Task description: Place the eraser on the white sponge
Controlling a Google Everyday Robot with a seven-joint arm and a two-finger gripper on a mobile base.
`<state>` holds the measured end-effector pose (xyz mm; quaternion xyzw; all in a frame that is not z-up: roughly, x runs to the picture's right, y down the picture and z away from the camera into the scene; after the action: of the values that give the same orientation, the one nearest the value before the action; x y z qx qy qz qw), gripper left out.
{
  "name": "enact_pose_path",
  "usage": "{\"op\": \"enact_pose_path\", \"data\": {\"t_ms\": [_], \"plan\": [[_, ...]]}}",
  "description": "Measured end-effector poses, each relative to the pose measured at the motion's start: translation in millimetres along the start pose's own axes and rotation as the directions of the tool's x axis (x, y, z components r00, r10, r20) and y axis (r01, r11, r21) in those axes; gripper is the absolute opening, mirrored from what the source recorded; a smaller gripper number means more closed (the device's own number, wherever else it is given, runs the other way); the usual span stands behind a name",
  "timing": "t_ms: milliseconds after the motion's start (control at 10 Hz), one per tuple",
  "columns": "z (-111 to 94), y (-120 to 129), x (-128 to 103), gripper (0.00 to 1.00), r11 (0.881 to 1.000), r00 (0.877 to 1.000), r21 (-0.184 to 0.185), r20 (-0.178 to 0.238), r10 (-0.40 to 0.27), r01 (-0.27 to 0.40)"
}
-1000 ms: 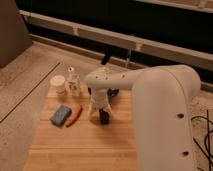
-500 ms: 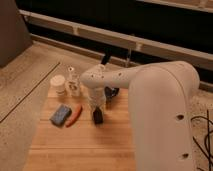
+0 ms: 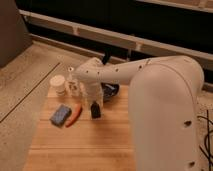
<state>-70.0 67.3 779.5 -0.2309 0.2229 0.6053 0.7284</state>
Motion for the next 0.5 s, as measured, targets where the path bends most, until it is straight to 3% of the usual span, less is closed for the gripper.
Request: {"op": "enact_pose_path", "data": {"t_ms": [200, 500], "plan": [[-43.4, 21.3, -17.9, 0.00, 0.998, 0.995, 0.034, 0.082, -0.052, 0.049], [-82.5, 59.6, -35.6, 0.00, 0.989, 0.981, 0.076, 0.142, -0.133, 0.123]]}}
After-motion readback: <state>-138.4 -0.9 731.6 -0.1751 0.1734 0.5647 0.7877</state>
